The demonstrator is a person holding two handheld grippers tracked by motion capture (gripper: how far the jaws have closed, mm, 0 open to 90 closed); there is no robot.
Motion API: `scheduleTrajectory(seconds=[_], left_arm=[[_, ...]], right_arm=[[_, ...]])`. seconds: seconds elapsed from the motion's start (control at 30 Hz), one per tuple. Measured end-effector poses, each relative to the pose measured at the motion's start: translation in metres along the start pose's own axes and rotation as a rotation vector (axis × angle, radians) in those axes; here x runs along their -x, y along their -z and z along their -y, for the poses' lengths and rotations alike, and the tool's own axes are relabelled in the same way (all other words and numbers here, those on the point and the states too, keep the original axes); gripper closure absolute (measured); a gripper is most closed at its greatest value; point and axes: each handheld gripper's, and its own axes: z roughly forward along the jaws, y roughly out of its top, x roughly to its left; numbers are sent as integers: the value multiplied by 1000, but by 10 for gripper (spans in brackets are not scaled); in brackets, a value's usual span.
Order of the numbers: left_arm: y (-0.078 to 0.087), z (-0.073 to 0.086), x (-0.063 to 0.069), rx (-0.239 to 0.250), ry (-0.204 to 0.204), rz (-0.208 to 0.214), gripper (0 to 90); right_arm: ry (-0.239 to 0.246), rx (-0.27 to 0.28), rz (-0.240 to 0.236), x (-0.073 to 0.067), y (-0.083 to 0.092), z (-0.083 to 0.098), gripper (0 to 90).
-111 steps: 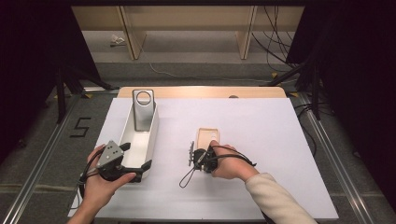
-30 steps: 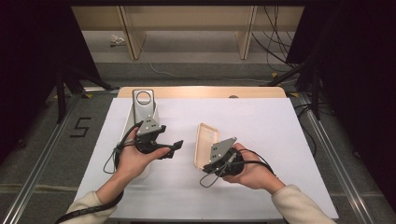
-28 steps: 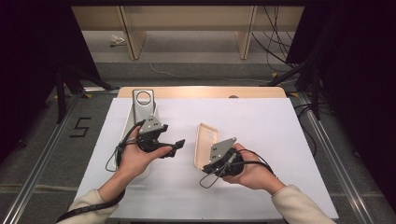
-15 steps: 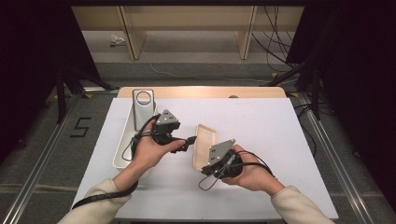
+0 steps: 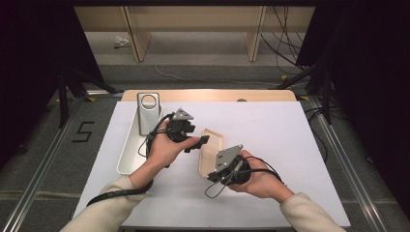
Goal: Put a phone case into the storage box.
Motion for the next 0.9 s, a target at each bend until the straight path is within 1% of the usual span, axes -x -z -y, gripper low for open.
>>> scheduleTrajectory(seconds=[0.07,0.13,0.2,0.23,0.33,0.4,0.43,0.5,0.6,0.77,0.9], left_arm=[[-4,-2,-1,-13,9,-6,364],[-8,-5,-2,-34,27,-20,387],[-12,-6,-3,-53,41,-20,415],[-13,-7,-3,-64,54,-19,429],[-19,-8,-4,-100,81,-36,454],[-22,-8,-5,-118,109,-34,479],[-24,-8,-6,-122,123,-29,490],[-26,-7,-8,-131,146,-34,527],[-29,-6,-10,-137,166,-36,563],[-31,-5,-12,-151,183,-36,630],[-29,-5,-12,-132,211,-30,677]], right_arm=[[0,-2,2,0,0,0,876],[0,-2,2,-1,0,-1,876],[3,-1,1,-1,0,-1,876],[4,1,3,-1,-1,-1,876],[7,-1,4,-1,-1,-1,876],[7,-1,4,-1,-1,-2,877],[9,-2,4,-1,-1,-2,876],[10,0,4,-1,0,-2,876],[11,0,6,-1,0,-2,877],[22,-4,5,-2,-1,-3,877],[30,-13,6,-4,-3,-4,878]])
